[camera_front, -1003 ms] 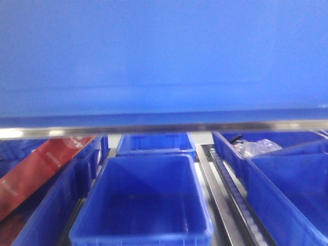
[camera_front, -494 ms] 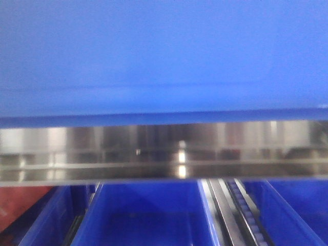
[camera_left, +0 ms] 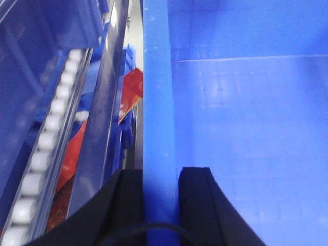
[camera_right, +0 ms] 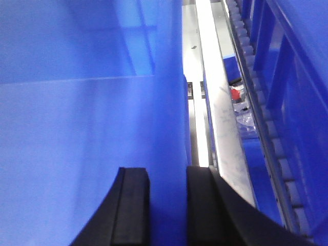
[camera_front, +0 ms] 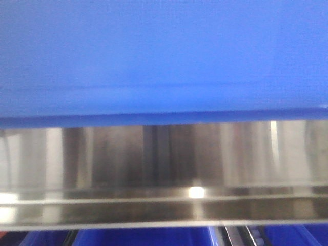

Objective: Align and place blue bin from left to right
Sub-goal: 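Turn the base toward another bin rack and approach its shelf, then raise the held blue bin above the upper shelf's metal lip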

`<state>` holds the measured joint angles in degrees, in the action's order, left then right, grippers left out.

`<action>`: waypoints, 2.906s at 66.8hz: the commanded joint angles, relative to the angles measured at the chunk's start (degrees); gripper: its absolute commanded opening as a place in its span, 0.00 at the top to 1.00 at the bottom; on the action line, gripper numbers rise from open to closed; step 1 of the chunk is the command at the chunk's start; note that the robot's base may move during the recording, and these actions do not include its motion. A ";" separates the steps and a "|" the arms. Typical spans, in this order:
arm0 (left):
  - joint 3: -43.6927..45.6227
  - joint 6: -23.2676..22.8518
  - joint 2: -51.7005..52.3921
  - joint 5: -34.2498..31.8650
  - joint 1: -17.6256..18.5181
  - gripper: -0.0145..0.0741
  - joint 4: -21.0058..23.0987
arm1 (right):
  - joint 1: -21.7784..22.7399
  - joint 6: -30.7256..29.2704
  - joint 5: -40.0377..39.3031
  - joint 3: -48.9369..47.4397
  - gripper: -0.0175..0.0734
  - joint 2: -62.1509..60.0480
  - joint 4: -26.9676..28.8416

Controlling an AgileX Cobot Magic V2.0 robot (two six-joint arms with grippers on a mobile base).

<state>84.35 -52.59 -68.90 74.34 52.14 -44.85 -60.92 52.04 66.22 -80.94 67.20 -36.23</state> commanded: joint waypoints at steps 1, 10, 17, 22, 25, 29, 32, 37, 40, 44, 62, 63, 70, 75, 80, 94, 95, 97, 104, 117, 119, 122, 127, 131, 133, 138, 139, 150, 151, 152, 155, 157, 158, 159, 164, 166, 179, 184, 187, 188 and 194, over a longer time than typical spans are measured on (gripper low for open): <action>0.50 0.22 0.38 -5.17 0.61 0.96 -0.82 | -0.46 -0.50 -6.74 -0.72 0.88 -0.49 -1.64; 0.50 0.22 0.38 -5.17 0.61 0.96 -0.82 | -0.46 -0.50 -6.74 -0.72 0.88 -0.49 -1.64; 0.50 0.22 0.38 -5.17 0.61 0.96 -0.82 | -0.46 -0.50 -6.74 -0.72 0.88 -0.49 -1.64; 0.50 0.22 0.38 -5.17 0.61 0.96 -0.82 | -0.46 -0.50 -6.74 -0.72 0.88 -0.49 -1.64; 0.50 0.22 0.38 -5.17 0.61 0.96 -0.82 | -0.46 -0.50 -6.74 -0.72 0.88 -0.49 -1.64; 0.50 0.22 0.38 -5.17 0.61 0.96 -0.82 | -0.46 -0.50 -6.74 -0.72 0.88 -0.49 -1.64; 0.50 0.22 0.38 -5.17 0.61 0.96 -0.82 | -0.46 -0.50 -6.74 -0.72 0.88 -0.49 -1.64; 0.50 0.22 0.38 -5.17 0.61 0.96 -0.82 | -0.46 -0.50 -6.74 -0.72 0.88 -0.49 -1.64; 0.50 0.22 0.38 -5.17 0.61 0.96 -0.82 | -0.46 -0.50 -6.74 -0.72 0.88 -0.49 -1.64; 0.50 0.22 0.38 -5.17 0.61 0.96 -0.82 | -0.46 -0.50 -6.74 -0.72 0.88 -0.49 -1.64; 0.50 0.22 0.38 -5.17 0.61 0.96 -0.82 | -0.46 -0.50 -6.74 -0.72 0.88 -0.49 -1.64; 0.50 0.22 0.38 -5.17 0.61 0.96 -0.82 | -0.46 -0.50 -6.74 -0.72 0.88 -0.49 -1.64; 0.50 0.22 0.38 -5.28 0.61 0.96 -0.82 | -0.46 -0.50 -6.74 -0.72 0.88 -0.49 -1.64; 0.50 0.22 0.38 -5.82 0.61 0.96 -0.82 | -0.46 -0.50 -6.74 -0.72 0.88 -0.49 -1.64; 0.50 0.22 0.38 -6.72 0.61 0.96 -0.82 | -0.46 -0.50 -6.74 -0.72 0.88 -0.49 -1.64; 0.50 0.22 0.38 -8.81 0.61 0.96 -0.82 | -0.46 -0.50 -6.74 -0.72 0.88 -0.49 -1.64; 0.50 0.22 0.38 -9.05 0.61 0.96 -0.82 | -0.46 -0.50 -6.74 -0.72 0.88 -0.49 -1.64; 0.50 0.22 0.38 -9.34 0.61 0.96 -0.82 | -0.46 -0.50 -6.74 -0.72 0.88 -0.49 -1.64; 0.50 0.22 0.38 -9.89 0.50 0.96 -0.38 | -0.46 -0.50 -6.72 -0.72 0.88 -0.49 -0.29; 0.73 2.45 0.38 -11.94 -4.53 0.96 2.91 | 0.51 -0.50 -6.72 -3.43 0.88 2.55 1.43; 0.84 3.75 0.38 -13.11 -6.25 0.96 4.47 | 0.95 -0.50 -6.61 -4.25 0.88 3.15 1.43; 0.87 5.60 0.38 -14.71 -8.15 0.96 7.16 | 1.48 -0.50 -6.61 -5.63 0.88 4.63 1.77; 0.97 8.60 0.38 -18.13 -12.34 0.96 12.39 | 2.63 -1.10 -7.27 -7.92 0.88 6.55 1.94; 0.97 10.81 0.38 -20.70 -15.79 0.96 16.30 | 3.74 -2.96 -8.12 -9.56 0.88 8.39 2.22; 0.97 12.08 0.23 -22.02 -17.47 0.96 18.15 | 4.24 -3.50 -8.68 -10.29 0.88 9.30 2.98; 0.97 15.67 -0.57 -24.08 -21.37 0.96 21.99 | 6.69 -4.92 -10.65 -11.44 0.88 11.28 6.84; 0.97 16.40 -0.78 -24.48 -22.46 0.96 22.66 | 7.53 -5.15 -11.18 -11.61 0.88 11.66 8.17; 0.97 22.48 -3.81 -29.20 -28.91 0.96 30.44 | 12.12 -5.68 -16.76 -11.61 0.88 14.41 11.76; 0.97 22.85 -4.18 -29.48 -29.35 0.96 31.03 | 12.41 -5.68 -17.07 -11.61 0.88 14.55 11.76; 0.97 23.14 -4.49 -29.71 -29.77 0.96 31.57 | 12.65 -5.68 -17.34 -11.61 0.88 15.01 11.76; 0.97 24.32 -5.43 -30.56 -30.77 0.96 32.89 | 13.26 -5.68 -17.48 -11.61 0.88 15.57 11.76; 0.97 24.58 -6.08 -30.87 -31.14 0.96 33.19 | 13.64 -6.03 -17.60 -11.61 0.88 16.17 11.76; 0.97 24.60 -6.38 -31.02 -31.32 0.96 33.16 | 13.66 -6.20 -17.60 -11.61 0.88 16.42 11.76; 0.97 24.60 -6.63 -31.28 -31.46 0.96 33.28 | 13.80 -6.50 -17.80 -11.61 0.88 16.55 11.76; 0.97 24.60 -8.17 -31.80 -31.78 0.96 33.25 | 14.20 -7.14 -18.97 -11.61 0.88 17.94 11.76; 0.97 24.60 -8.51 -32.11 -31.78 0.96 33.25 | 14.43 -7.14 -19.54 -11.61 0.88 18.41 11.76; 0.97 24.60 -11.65 -32.99 -31.78 0.96 33.25 | 15.10 -7.14 -20.75 -11.61 0.88 21.07 11.76; 0.97 24.60 -12.20 -33.96 -31.78 0.96 33.25 | 15.23 -7.14 -20.50 -11.61 0.88 21.44 11.76; 0.97 24.60 -12.34 -34.22 -31.78 0.96 33.25 | 15.23 -7.14 -20.38 -11.61 0.88 21.70 11.76; 0.97 24.60 -12.44 -34.23 -31.78 0.96 33.25 | 15.23 -7.14 -20.38 -11.61 0.88 21.70 11.76; 0.97 24.60 -12.44 -34.23 -31.78 0.96 33.56 | 15.23 -7.14 -20.37 -11.61 0.88 21.73 11.37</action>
<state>84.28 -28.10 -82.06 47.18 19.50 -14.83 -44.90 45.41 52.96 -91.41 89.49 -25.34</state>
